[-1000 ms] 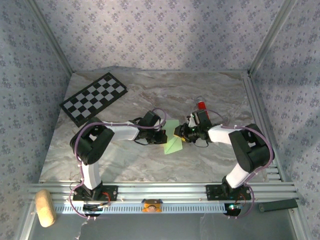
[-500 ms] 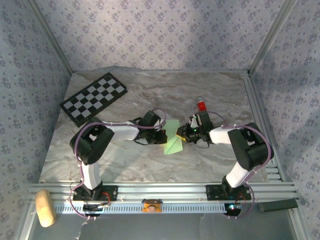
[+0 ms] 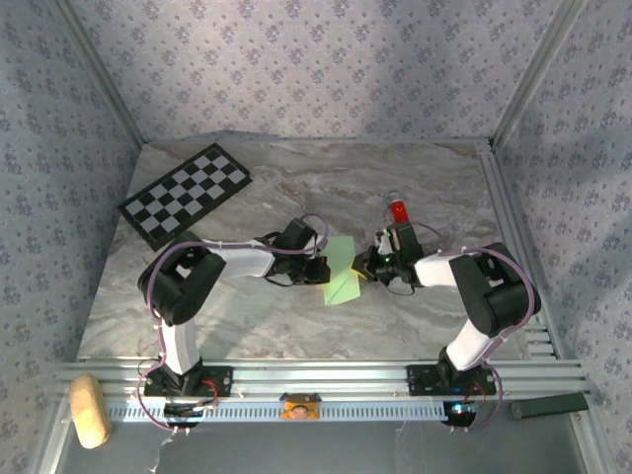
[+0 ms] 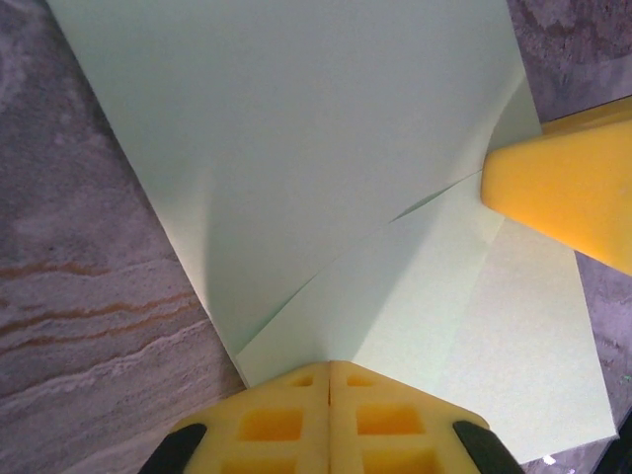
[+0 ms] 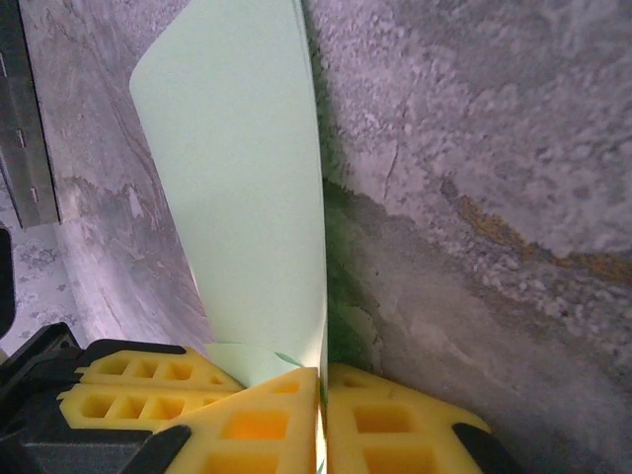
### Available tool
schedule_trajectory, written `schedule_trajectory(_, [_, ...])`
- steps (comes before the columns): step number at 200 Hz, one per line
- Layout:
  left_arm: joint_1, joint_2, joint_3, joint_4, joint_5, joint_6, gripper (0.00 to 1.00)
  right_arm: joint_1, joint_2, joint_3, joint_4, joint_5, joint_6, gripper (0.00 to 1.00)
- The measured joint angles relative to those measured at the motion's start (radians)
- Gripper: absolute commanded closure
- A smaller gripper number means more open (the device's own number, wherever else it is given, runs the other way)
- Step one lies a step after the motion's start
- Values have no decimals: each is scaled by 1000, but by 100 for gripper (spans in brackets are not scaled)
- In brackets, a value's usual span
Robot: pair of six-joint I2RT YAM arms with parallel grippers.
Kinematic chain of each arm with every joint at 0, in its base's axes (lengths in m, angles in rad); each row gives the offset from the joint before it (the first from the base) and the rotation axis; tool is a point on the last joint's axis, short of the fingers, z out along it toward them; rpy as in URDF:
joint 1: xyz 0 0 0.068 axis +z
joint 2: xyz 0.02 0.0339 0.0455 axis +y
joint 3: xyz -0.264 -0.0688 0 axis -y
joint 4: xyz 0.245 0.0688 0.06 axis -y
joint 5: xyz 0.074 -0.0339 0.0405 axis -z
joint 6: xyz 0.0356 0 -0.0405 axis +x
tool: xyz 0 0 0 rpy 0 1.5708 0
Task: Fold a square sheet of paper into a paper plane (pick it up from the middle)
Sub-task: Turn over the paper at the center of the table.
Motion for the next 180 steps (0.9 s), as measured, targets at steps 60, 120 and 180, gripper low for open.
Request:
schedule_trajectory(60, [-1,-158,-92,2,-84,-40,74,-3,-66,-6,-4,6,-2,97])
schedule_trajectory(120, [-2,-414,-193,-1,-278,-69,72,16,-221,27,-171,111,-95,97])
schedule_trajectory(180, [-2,-488,-221,-1,-365,-73,72,42,-244,56,-265,176,-134,97])
